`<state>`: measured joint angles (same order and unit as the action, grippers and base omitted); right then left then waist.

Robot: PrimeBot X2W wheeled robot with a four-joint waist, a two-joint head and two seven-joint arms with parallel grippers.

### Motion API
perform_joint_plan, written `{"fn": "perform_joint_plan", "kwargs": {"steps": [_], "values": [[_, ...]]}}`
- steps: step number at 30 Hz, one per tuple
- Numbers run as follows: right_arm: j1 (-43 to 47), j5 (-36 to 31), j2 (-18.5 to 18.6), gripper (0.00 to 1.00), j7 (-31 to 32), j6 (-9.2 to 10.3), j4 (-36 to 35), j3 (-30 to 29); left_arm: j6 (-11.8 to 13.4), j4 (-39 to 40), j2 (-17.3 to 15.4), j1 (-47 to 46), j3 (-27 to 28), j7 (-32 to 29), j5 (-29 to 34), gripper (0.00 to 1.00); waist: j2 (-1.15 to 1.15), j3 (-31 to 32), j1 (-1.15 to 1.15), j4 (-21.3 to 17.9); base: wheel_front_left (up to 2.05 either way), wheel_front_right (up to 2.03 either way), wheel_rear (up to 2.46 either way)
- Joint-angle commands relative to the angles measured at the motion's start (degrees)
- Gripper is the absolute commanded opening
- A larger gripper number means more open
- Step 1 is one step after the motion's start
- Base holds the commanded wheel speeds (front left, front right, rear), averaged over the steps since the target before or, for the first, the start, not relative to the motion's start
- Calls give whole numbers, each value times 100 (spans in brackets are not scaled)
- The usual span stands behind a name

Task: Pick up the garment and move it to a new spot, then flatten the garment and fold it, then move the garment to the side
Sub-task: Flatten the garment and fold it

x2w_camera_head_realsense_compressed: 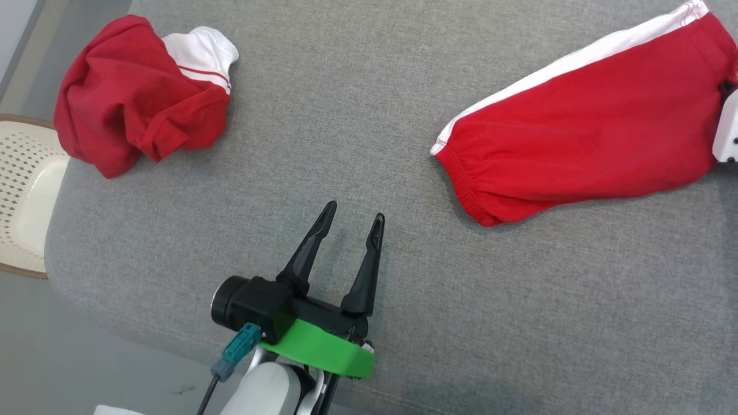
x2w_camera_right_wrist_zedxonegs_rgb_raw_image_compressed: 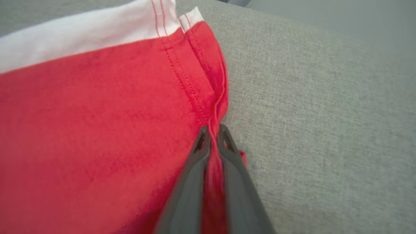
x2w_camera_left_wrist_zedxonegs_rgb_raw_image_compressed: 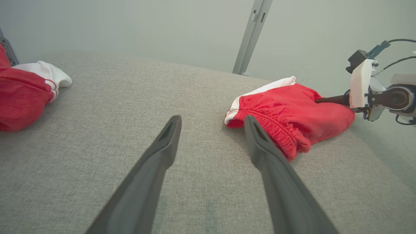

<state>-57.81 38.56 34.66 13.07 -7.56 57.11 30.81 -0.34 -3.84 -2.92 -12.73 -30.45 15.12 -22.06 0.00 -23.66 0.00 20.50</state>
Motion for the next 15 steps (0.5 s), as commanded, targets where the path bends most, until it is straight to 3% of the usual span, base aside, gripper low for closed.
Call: {"fn": "perform_joint_plan", "kwargs": {"steps": [1,15], "values": [[200,52,44,0,30,14,68,52,-23,-13,3,-56,24,-1,-31,100,0,52,0,-74,0,0,0],[1245,1089,265,0,-793,13,-259,-106,-61,-107,0,208,109,-2,90,100,0,617,0,-844,0,0,0]]}}
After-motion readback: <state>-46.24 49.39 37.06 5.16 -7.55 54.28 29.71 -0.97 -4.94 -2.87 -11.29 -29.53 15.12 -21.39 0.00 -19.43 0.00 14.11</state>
